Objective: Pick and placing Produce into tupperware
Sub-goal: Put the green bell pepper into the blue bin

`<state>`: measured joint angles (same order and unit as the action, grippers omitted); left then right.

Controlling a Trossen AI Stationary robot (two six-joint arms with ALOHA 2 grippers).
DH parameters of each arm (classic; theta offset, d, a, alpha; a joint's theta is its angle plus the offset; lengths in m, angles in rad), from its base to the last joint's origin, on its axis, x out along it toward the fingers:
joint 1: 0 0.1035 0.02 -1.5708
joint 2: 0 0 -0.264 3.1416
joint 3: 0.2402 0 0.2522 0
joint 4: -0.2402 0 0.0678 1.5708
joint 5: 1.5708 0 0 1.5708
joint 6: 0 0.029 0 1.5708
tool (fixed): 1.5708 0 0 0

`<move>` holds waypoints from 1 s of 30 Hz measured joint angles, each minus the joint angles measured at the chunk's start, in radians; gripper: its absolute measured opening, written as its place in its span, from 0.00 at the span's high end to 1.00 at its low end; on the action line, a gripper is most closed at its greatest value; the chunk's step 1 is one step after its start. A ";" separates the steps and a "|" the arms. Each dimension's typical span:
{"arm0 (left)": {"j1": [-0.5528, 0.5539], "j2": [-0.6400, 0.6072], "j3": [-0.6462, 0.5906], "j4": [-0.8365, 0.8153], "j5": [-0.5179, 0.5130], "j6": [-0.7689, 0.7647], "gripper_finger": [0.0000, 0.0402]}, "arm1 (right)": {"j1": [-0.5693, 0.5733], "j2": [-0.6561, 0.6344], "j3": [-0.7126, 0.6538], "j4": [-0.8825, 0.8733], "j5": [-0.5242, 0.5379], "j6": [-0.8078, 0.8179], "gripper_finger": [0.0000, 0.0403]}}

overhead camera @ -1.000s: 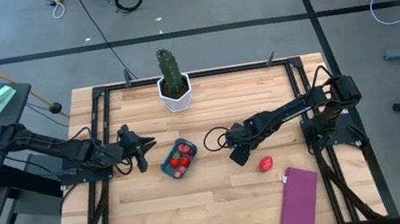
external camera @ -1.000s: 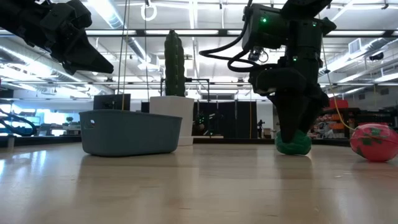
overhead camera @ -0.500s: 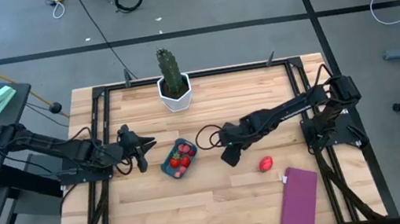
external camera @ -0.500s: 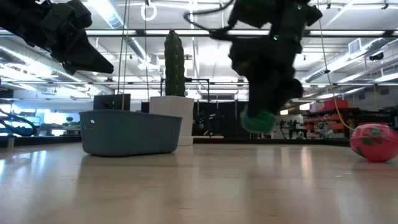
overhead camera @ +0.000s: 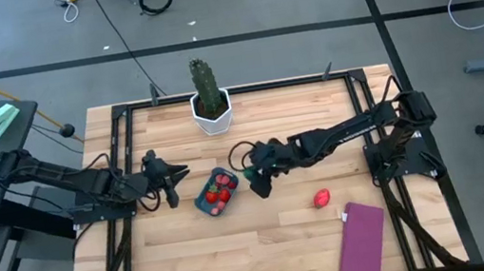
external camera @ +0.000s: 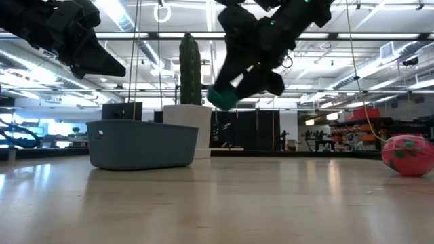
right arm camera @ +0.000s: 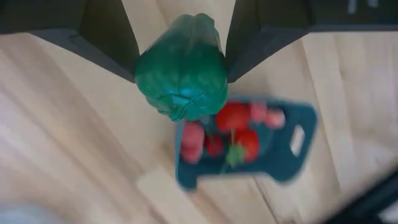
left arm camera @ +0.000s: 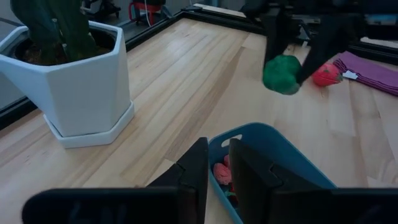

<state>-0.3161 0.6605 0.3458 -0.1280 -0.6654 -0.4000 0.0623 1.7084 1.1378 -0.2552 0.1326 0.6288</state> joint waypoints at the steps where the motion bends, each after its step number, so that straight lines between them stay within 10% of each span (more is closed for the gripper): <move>1: 0.000 0.000 0.000 0.000 0.000 0.000 0.82 | -0.005 0.000 0.000 0.026 0.000 -0.012 0.44; 17: 0.004 0.000 0.000 0.030 -0.007 0.056 0.82 | -0.031 0.169 0.010 0.393 -0.070 -0.081 0.44; 30: 0.047 0.000 0.000 0.044 -0.007 0.072 0.81 | -0.033 0.379 0.341 0.111 -0.082 -0.244 0.44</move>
<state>-0.2695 0.6609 0.3458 -0.0844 -0.6727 -0.3285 0.0289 2.0875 1.4788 -0.1439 0.0503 0.3844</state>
